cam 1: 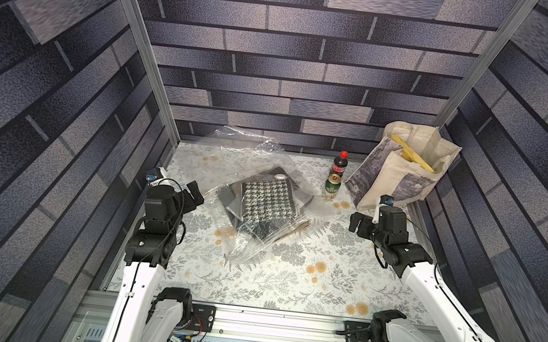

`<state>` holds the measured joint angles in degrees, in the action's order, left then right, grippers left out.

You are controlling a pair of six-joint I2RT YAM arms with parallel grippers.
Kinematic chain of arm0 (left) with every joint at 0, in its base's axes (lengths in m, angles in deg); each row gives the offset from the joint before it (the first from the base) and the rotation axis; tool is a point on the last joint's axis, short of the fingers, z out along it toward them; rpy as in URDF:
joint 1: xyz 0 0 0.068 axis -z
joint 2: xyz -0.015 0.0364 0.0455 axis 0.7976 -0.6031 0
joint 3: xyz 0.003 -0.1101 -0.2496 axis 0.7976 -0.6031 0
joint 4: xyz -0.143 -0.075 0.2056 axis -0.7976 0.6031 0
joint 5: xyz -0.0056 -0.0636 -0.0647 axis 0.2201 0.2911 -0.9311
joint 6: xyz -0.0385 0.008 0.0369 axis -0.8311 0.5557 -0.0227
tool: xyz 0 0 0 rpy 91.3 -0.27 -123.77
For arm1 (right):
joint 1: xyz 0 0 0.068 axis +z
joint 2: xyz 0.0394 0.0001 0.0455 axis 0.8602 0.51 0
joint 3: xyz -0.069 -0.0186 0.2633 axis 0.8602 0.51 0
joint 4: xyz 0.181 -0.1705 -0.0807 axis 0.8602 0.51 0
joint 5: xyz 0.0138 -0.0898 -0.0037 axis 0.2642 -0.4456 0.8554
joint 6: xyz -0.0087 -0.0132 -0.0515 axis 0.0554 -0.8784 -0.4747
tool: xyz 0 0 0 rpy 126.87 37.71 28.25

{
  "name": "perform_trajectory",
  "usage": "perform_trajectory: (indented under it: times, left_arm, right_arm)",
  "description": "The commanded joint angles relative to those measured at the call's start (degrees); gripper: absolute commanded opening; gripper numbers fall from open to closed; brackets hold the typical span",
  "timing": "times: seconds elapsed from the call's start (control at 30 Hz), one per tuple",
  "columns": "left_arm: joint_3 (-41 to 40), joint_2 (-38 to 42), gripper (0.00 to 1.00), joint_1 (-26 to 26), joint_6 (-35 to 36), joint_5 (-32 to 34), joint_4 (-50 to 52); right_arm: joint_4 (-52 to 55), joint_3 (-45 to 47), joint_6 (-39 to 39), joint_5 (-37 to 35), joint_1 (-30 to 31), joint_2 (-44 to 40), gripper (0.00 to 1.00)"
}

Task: Take the scarf out of the vacuum bag
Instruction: Open the vacuum bag at the center of the board.

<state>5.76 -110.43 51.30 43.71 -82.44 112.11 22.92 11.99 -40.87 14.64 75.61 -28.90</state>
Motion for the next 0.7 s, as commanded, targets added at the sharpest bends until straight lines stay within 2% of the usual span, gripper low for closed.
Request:
perform_trajectory:
  times: [0.0, 0.07, 0.2, 0.33, 0.4, 0.53, 0.67]
  left_arm:
    - [-1.60, 2.59, 1.00, 3.94, -6.03, -7.02, 0.65]
    - [-1.29, 1.79, 1.00, 9.66, -6.06, -5.12, 0.36]
    - [1.94, -3.59, 1.00, 27.97, -0.47, 7.73, 0.78]
    - [8.34, -13.60, 1.00, 44.19, 8.31, 19.97, 2.76]
    - [10.75, -19.04, 1.00, 50.05, 12.43, 24.40, 2.95]
    - [13.07, -27.88, 1.00, 57.97, 18.99, 29.26, 1.65]
    - [17.34, -35.77, 1.00, 59.65, 20.96, 23.97, 8.30]
  right_arm:
    - [5.66, 0.30, 3.88, 3.95, 1.52, -1.05, 1.00]
    - [5.37, 0.80, 5.65, 6.01, 1.63, -1.62, 1.00]
    - [6.06, 0.54, 6.91, 7.83, 2.14, -2.56, 1.00]
    - [8.36, -1.35, 8.34, 9.02, 2.10, -1.68, 1.00]
    - [8.62, -2.21, 9.62, 12.17, 2.09, -0.88, 1.00]
    - [6.92, -2.96, 11.55, 19.25, 2.10, 0.25, 1.00]
    - [6.48, -4.24, 12.01, 25.95, 2.10, 1.30, 1.00]
